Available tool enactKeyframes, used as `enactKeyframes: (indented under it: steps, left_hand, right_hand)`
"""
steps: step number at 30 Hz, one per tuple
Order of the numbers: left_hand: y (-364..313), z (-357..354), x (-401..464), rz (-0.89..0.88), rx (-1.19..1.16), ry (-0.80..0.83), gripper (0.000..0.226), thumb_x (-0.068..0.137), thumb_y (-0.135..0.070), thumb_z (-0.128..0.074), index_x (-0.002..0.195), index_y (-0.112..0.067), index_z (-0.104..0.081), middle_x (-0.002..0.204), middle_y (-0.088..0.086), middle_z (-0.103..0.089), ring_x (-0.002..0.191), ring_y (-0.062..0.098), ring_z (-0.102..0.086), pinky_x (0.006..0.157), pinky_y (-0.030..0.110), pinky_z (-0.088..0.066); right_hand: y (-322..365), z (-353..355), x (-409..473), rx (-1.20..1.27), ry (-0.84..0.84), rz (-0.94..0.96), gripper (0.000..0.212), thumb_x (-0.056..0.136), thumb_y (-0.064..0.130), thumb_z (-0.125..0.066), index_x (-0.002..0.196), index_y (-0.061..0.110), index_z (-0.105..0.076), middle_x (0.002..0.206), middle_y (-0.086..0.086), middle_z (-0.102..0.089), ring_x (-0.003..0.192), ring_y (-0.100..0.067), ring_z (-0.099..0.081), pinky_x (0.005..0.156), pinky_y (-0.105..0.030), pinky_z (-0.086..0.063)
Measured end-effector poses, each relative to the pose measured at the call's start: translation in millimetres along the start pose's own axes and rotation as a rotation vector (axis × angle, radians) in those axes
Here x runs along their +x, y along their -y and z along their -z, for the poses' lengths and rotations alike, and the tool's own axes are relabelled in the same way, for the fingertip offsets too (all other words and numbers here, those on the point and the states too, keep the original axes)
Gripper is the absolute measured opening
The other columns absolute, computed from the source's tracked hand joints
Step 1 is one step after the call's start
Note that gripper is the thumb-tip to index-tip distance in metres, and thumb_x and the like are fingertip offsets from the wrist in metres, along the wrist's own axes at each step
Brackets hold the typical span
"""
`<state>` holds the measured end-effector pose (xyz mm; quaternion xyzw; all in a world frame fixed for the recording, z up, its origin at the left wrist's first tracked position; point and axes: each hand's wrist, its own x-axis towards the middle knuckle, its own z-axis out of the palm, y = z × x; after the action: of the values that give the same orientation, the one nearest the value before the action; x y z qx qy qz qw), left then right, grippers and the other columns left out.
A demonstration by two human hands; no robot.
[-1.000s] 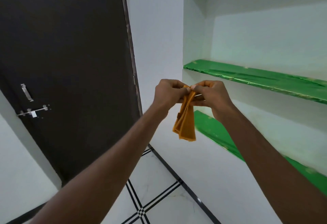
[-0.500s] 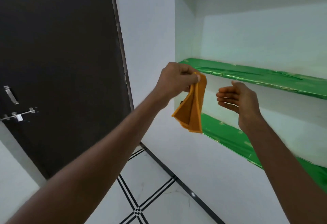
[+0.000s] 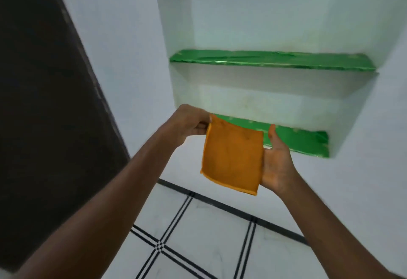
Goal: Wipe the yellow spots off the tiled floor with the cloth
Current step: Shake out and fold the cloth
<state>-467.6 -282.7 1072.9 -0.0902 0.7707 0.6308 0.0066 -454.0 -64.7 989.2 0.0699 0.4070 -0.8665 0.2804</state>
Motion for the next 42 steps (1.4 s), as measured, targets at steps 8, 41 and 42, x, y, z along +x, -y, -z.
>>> enactKeyframes:
  steps: [8, 41, 42]
  left_hand:
    - [0.5, -133.0, -29.9, -0.064, -0.063, 0.392, 0.014, 0.095, -0.004, -0.064, 0.106, -0.001, -0.072, 0.1, 0.017, -0.076, 0.083, 0.022, -0.076, 0.069, 0.028, -0.062]
    - [41.8, -866.6, -831.7, -0.274, 0.282, 1.884, 0.025, 0.101, -0.027, -0.058, 0.114, -0.01, -0.071, 0.104, 0.01, -0.077, 0.094, 0.024, -0.076, 0.091, 0.039, -0.06]
    - [47.6, -887.1, -857.3, -0.282, 0.297, 1.926, 0.026, 0.101, -0.028, -0.059, 0.115, -0.01, -0.071, 0.105, 0.01, -0.077, 0.095, 0.024, -0.076, 0.092, 0.04, -0.06]
  right_hand:
    - [20.6, 78.2, -146.2, -0.196, -0.332, 0.211, 0.067, 0.079, 0.023, -0.076, 0.142, 0.017, -0.055, 0.129, -0.015, -0.072, 0.118, -0.044, -0.067, 0.096, -0.061, -0.055]
    - [-198.5, 419.5, -1080.6, 0.495, -1.612, 0.853, 0.057, 0.097, 0.033, -0.067, 0.147, 0.017, -0.046, 0.139, -0.015, -0.062, 0.122, -0.045, -0.062, 0.105, -0.066, -0.047]
    - [-206.8, 430.7, -1100.6, 0.519, -1.637, 0.861, 0.057, 0.096, 0.033, -0.068, 0.146, 0.016, -0.047, 0.138, -0.016, -0.063, 0.122, -0.045, -0.062, 0.106, -0.066, -0.046]
